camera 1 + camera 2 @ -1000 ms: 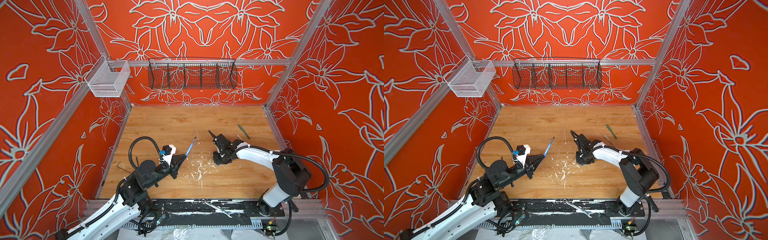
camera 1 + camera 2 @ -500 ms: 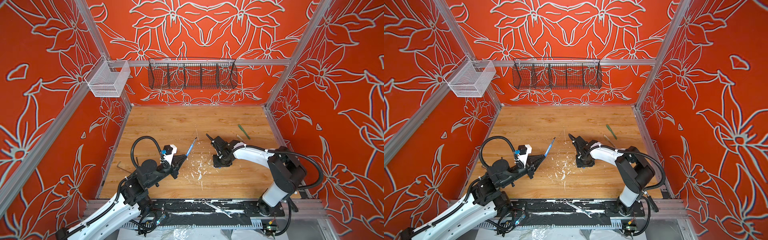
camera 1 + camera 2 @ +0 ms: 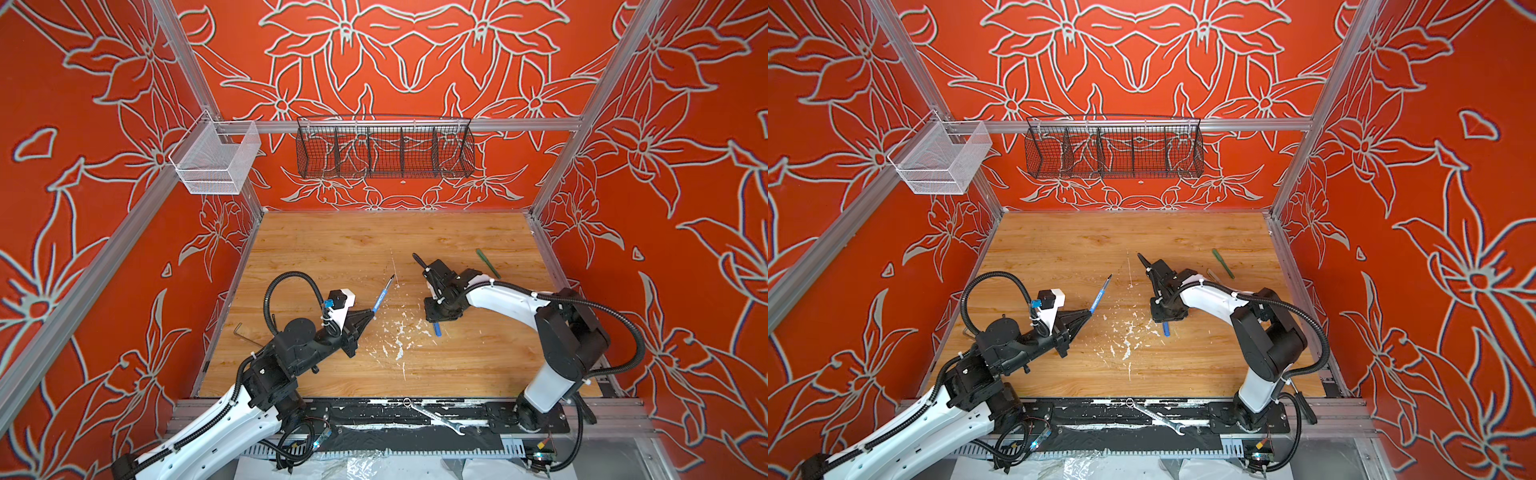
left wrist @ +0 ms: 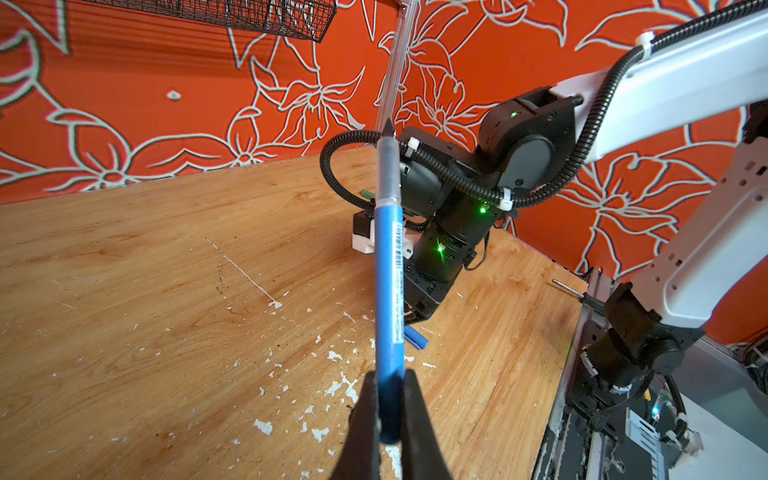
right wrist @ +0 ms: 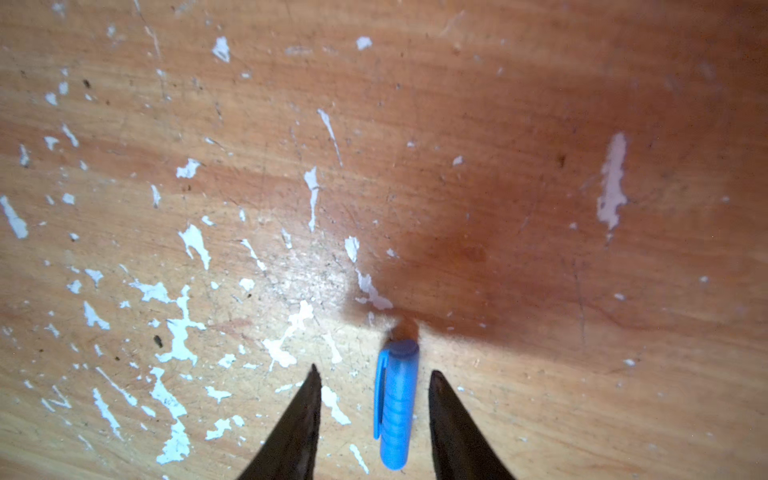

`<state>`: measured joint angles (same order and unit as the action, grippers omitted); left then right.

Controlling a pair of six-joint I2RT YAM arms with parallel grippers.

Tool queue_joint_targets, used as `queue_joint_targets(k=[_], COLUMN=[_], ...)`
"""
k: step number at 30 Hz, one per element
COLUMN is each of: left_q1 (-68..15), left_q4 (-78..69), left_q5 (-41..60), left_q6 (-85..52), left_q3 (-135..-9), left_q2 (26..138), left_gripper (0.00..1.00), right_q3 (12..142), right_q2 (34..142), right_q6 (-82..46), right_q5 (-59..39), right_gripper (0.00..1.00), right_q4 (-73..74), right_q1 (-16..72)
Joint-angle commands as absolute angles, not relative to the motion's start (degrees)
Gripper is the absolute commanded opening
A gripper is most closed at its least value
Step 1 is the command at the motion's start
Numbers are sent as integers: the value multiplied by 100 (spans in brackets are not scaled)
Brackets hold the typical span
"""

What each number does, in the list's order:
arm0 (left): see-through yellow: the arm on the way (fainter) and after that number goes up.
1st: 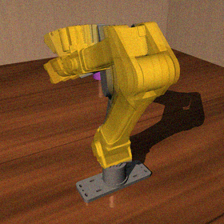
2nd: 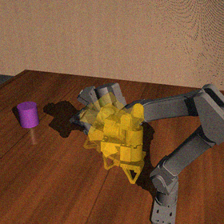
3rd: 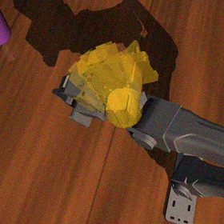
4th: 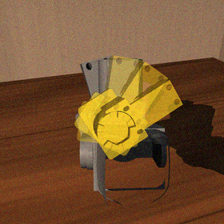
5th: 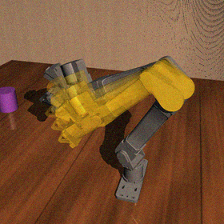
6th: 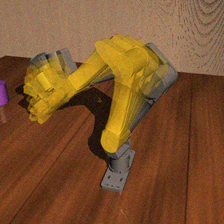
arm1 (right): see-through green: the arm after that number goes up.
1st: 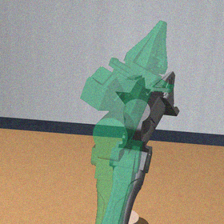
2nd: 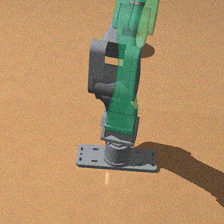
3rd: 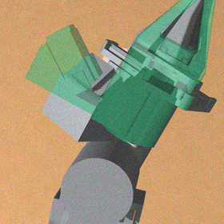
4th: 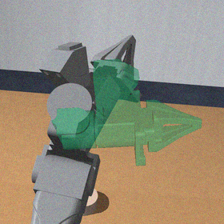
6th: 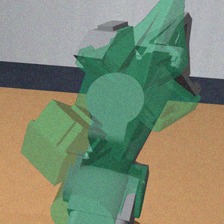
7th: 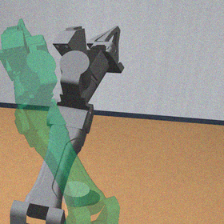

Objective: Insert the pens into the pen caps
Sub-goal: 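Lower the blue cap onto the table and open the right gripper, then lay the blue pen on the table and open the left gripper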

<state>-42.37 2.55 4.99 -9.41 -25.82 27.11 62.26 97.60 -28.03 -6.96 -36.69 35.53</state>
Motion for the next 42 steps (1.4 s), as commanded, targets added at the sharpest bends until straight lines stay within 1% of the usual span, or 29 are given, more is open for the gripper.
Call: queue_joint_targets(k=[1, 5, 12, 15, 25, 30, 36, 38, 41, 42], left_q1=[-4214, -4219, -4218, -4219, -4219, -4219, -4219, -4219, -4219, -4219], left_q4=[145, 101, 94, 113, 169, 95, 103, 109, 110, 111], left_q5=[492, 510, 533, 525, 536, 562, 552, 558, 552, 530], left_q6=[-914, -901, -888, -878, -843, -826, -831, -835, -835, -835], left_q3=[-2566, -2532, -2548, -2566, -2596, -2601, -2593, -2592, -2592, -2592], left_q2=[2618, 2593, 2623, 2623, 2644, 2686, 2689, 2680, 2666, 2662], left_gripper=[0, 0, 0, 0, 0, 0, 0, 0, 0, 0], right_q3=[6383, 6392, 6284, 6278, 6282, 6293, 6293, 6293, 6276, 6275], right_q2=[9850, 9904, 10091, 10159, 10340, 10346, 10224, 10182, 10124, 10080], right_q6=[-2328, -2182, -2163, -2145, -2055, -2037, -1978, -1971, -2001, -2017], right_q5=[-1046, -1166, -1574, -1729, -1687, -1516, -1388, -1389, -1412, -1406], right_gripper=[43, 40, 37, 34, 30, 28, 28, 31, 32, 35], right_q4=[-4097, -4277, -3982, -3938, -4092, -4146, -4319, -4347, -4271, -4241], right_q1=[3367, 3272, 3206, 3186, 3174, 3178, 3179, 3180, 3176, 3181])
